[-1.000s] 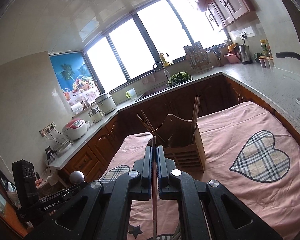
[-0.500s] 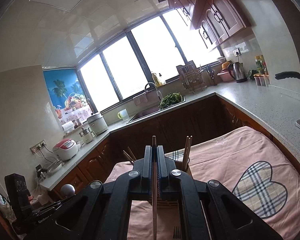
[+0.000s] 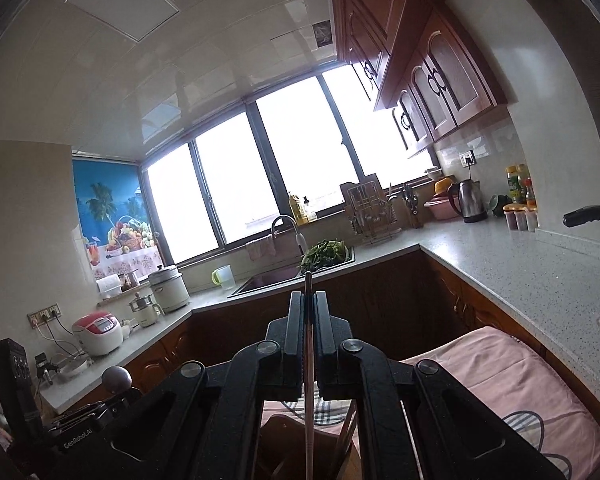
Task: Organize utensils
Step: 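Lower the spoon and chopstick into the holder and open both grippers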
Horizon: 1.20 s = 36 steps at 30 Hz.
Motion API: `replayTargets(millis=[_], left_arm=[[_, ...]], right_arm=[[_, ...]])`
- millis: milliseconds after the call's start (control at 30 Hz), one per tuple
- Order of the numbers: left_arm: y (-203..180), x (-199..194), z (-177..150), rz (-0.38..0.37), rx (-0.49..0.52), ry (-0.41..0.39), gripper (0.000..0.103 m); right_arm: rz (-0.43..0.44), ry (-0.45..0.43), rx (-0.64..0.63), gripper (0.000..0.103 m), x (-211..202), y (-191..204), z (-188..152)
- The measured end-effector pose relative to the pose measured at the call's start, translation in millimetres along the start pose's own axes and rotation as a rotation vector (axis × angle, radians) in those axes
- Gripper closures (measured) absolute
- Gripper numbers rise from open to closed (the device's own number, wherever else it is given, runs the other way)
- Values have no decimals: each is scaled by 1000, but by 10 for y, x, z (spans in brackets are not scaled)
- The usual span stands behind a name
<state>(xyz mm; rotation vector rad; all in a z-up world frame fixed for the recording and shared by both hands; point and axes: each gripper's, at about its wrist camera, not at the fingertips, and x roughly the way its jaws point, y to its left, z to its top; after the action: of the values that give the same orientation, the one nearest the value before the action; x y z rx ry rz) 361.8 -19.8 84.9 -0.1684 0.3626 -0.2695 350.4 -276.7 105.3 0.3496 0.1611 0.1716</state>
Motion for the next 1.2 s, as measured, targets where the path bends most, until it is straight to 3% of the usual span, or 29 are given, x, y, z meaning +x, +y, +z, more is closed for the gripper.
replayTargets(millis=[267, 433, 667, 1200], left_arm=[[-42, 537, -367, 55, 29, 72, 101], [-61, 663, -554, 67, 44, 107, 101], [-109, 774, -673, 62, 60, 148, 101], [-25, 868, -705, 57, 30, 206, 100]], right_arm=[[-43, 11, -52, 99, 190, -36, -502], [-52, 13, -59, 99, 170, -71, -728], [-64, 85, -6, 99, 273, -215, -949], [-63, 147, 46, 94, 310, -303, -925]])
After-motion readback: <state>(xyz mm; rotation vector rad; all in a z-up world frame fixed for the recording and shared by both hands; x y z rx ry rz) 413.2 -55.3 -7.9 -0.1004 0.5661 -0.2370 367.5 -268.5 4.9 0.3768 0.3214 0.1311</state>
